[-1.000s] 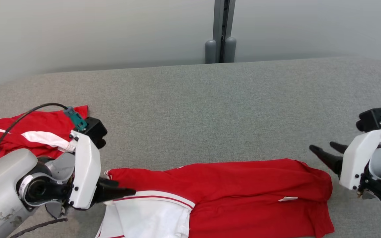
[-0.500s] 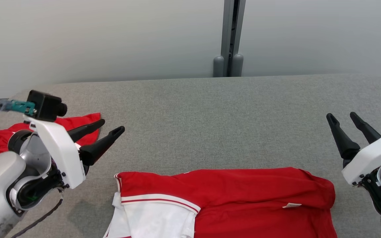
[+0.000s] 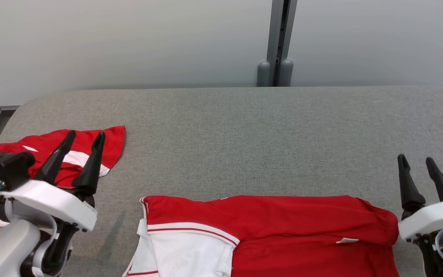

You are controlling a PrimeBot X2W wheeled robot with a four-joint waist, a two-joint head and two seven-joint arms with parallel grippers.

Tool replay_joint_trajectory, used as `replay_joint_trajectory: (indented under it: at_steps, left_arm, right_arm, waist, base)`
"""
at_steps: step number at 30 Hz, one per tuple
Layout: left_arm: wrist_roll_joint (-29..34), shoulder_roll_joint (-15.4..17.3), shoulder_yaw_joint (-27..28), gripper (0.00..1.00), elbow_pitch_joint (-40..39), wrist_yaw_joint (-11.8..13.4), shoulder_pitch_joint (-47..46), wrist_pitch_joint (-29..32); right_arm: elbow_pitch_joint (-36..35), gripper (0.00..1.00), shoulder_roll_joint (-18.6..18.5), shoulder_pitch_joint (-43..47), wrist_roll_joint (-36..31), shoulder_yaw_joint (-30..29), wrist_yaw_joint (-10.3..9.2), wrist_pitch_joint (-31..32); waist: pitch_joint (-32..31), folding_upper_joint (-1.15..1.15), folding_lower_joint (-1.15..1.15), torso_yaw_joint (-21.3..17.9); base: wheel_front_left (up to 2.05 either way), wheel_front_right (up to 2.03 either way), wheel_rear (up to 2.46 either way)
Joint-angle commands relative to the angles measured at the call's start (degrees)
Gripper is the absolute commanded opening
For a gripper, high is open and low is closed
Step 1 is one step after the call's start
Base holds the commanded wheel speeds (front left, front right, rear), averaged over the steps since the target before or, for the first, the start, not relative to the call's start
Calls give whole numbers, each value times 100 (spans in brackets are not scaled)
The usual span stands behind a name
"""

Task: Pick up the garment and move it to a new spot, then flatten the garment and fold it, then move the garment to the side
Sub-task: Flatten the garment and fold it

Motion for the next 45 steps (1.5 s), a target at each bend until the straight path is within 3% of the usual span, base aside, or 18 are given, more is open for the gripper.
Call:
replay_joint_trajectory:
  at_steps: [1, 4, 10, 18, 24, 34, 45]
  left_arm:
    - [228, -134, 321, 100, -67, 91, 193, -31]
    - [914, -580, 1117, 100, -239, 274, 914, -22]
    - [2065, -1525, 2472, 100, -423, 159, 2155, -23]
    - [3479, -2581, 3616, 100, -174, -416, 2866, -22]
    - [4091, -3255, 4039, 100, 25, -1027, 2982, -21]
    - [4657, -3769, 4388, 100, 337, -1626, 2877, -22]
    - [4902, -3935, 4468, 100, 509, -1863, 2710, -23]
  right_arm:
    - [48, 100, 1, 85, -39, -41, 1, -69]
    - [194, 100, 91, 243, -64, -85, 1, -124]
    - [341, 100, 158, 391, -96, -48, 1, -254]
    - [499, 100, 176, 480, -109, 85, 1, -463]
    - [832, 100, 117, 558, -164, 199, 1, -151]
    - [1560, 100, 238, 345, -62, 24, 1, 549]
    - [2428, 100, 373, 19, 274, -34, 1, 949]
  waist:
    - [10, 0, 0, 23]
    - [11, 0, 0, 49]
    - [11, 0, 0, 42]
    - [13, 0, 0, 33]
    - [12, 0, 0, 18]
    - [70, 0, 0, -40]
    - [217, 0, 0, 36]
  base:
    - [0, 0, 0]
    - [0, 0, 0]
    - [0, 0, 0]
    - [0, 0, 0]
    - [0, 0, 0]
    - [0, 0, 0]
    - [0, 0, 0]
